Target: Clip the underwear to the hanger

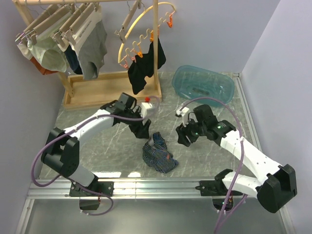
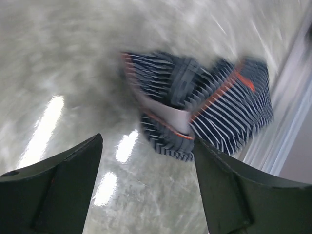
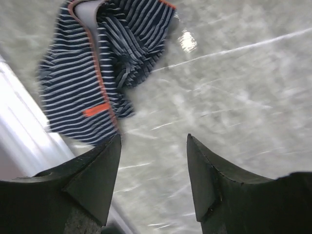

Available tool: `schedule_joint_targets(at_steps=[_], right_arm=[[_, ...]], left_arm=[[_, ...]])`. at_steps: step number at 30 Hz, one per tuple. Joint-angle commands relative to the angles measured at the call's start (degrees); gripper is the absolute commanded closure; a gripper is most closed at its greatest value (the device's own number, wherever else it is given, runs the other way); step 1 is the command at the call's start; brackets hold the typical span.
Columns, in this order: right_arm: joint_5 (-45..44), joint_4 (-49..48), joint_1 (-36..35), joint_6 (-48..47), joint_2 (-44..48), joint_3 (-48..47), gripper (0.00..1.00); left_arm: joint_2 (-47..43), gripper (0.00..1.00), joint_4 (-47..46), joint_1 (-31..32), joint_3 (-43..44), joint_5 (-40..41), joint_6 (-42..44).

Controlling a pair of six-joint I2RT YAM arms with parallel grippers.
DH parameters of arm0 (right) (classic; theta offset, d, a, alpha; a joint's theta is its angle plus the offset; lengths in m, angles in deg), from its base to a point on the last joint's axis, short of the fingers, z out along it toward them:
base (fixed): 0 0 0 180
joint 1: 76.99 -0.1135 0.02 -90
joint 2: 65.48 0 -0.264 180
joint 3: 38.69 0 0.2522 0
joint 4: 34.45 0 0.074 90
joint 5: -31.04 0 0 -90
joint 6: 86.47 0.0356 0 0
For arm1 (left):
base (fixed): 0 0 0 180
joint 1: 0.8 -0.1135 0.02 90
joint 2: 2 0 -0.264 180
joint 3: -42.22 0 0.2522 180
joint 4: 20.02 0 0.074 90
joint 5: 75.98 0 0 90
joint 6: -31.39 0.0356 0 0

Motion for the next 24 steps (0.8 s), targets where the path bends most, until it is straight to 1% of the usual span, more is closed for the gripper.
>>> schedule_joint_targets(at_steps=[1, 2, 3, 4, 5, 6, 7, 8, 10, 11, 13, 15, 18, 20, 24], right_arm=[[12.16, 0.5, 4.97, 6.36, 1.59, -1.08, 0.37], [13.14, 1.19, 6.03, 6.63, 0.81, -2.04, 0.37], [14.97, 4.25, 8.47, 6.72, -2.33, -2.92, 0.37], [16.47, 6.02, 9.8, 6.72, -4.45, -4.75, 0.37], [18.23, 7.95, 11.38, 6.63, -6.73, -5.47, 0.37], [21.72, 11.45, 13.75, 6.54, -11.54, -6.17, 0.39], [23.24, 12.7, 14.82, 6.63, -13.94, -7.48, 0.4], [24.3, 14.28, 15.61, 6.89, -18.4, -8.02, 0.4], [27.8, 15.09, 17.45, 8.38, -21.6, -8.2, 0.41], [27.3, 14.83, 17.64, 8.82, -22.66, -8.2, 0.41], [28.25, 14.65, 18.08, 9.53, -25.21, -8.38, 0.39], [29.4, 14.21, 18.34, 10.05, -26.7, -8.03, 0.38], [29.06, 13.42, 18.69, 11.2, -27.15, -7.06, 0.36], [30.54, 13.42, 18.78, 10.76, -27.59, -7.06, 0.36], [31.43, 13.68, 18.69, 10.76, -29.34, -7.06, 0.36]], left_arm=[[-1.26, 0.2, 4.45, 3.67, 1.2, -4.63, 15.6], [-1.87, 0.21, 4.45, 4.11, 0.5, -4.63, 20.07], [-2.05, 0.21, 3.41, 4.29, -0.29, -3.76, 20.98], [-1.45, 0.21, 2.7, 4.47, 0.05, -2.8, 20.9], [-0.39, 0.22, 2.7, 4.64, 2.49, -1.83, 20.21], [1.09, 0.23, 4.96, 4.65, 4.43, -1.38, 19.94], [4.33, 0.23, 5.94, 4.73, 6.53, -1.47, 19.59], [5.67, 0.25, 6.3, 4.73, 9.6, -1.47, 16.63], [8.21, 0.25, 2.19, 4.82, 10.86, 0.55, 11.35], [8.93, 0.24, 0.52, 4.91, 10.86, 1.51, 6.28], [11.03, 0.24, -1.25, 5.43, 11.04, 2.57, 2.9], [12.44, 0.24, -1.43, 6.57, 11.65, 3.71, 1.31], [14.9, 0.23, -1.79, 7.98, 11.83, 4.68, -2.11], [17.54, 0.23, -2.14, 8.6, 12.35, 6.44, -5.35], [22.46, 0.25, -1.79, 9.13, 14.29, 9.51, -9.94]])
